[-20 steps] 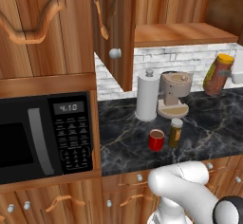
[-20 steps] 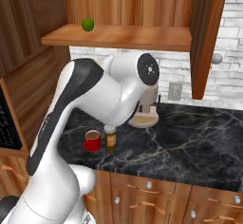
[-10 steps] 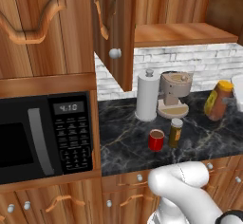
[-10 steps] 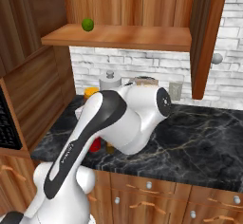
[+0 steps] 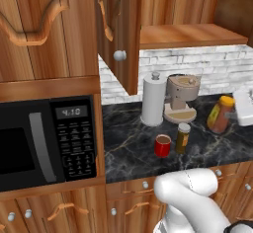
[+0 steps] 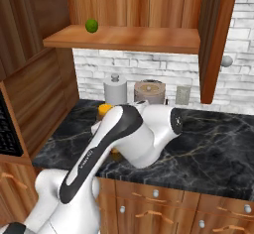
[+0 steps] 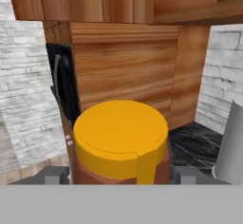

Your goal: Pick the cinnamon and honey bottle from the cabinet and place them next to the mug.

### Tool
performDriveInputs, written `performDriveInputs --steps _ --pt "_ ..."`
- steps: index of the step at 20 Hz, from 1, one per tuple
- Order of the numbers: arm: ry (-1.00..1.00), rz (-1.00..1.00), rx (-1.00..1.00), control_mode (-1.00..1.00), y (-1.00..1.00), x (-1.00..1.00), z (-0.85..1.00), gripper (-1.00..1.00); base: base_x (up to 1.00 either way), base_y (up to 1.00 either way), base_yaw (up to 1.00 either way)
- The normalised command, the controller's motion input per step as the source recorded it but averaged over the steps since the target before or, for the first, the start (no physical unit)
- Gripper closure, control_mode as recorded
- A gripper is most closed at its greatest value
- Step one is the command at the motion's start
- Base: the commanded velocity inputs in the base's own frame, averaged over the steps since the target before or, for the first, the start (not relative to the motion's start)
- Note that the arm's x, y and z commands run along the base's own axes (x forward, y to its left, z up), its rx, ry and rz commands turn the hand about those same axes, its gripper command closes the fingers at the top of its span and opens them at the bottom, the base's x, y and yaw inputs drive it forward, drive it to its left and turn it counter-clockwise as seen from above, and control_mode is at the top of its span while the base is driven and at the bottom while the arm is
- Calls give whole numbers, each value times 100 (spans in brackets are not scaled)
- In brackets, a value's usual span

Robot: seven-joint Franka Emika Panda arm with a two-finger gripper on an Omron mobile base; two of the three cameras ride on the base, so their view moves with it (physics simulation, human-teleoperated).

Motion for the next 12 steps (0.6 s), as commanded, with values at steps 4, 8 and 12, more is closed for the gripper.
performDriveInputs --steps 4,8,12 --pt "9 0 0 -100 -42 61 -37 100 0 0 0" --pt "9 0 0 -100 -46 59 -41 100 0 0 0" --pt "10 0 0 -100 -28 32 -47 100 0 0 0"
